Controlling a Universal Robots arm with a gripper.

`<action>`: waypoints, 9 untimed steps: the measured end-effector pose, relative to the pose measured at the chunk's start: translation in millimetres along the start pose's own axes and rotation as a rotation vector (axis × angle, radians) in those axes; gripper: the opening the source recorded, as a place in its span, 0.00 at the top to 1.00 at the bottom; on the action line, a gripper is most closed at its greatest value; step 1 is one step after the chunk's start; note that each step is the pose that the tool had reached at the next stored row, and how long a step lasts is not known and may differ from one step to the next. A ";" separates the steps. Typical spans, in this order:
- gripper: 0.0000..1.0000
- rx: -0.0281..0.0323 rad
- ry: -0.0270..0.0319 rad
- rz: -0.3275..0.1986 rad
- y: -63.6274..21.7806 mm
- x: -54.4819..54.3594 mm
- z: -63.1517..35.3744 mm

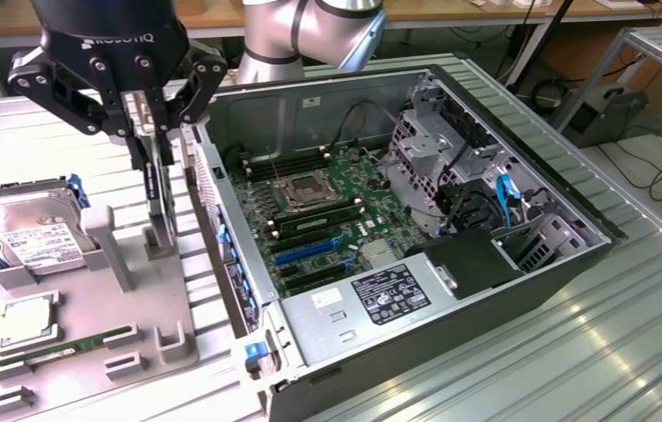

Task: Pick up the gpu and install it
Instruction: 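Pick up the gpu and move the gpu toward the slot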

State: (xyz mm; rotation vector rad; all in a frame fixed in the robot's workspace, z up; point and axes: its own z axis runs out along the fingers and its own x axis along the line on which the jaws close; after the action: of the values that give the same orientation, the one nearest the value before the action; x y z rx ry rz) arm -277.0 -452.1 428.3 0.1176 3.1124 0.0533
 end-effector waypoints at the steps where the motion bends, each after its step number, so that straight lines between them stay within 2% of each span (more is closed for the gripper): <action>1: 0.74 0.0001 0.0001 0.000 0.1 -1.4 0.0; 9: 0.74 0.0000 0.0000 0.000 0.5 -6.1 0.2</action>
State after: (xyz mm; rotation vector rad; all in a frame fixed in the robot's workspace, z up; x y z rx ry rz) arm -270.9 -452.1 428.3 0.1177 3.1124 0.0533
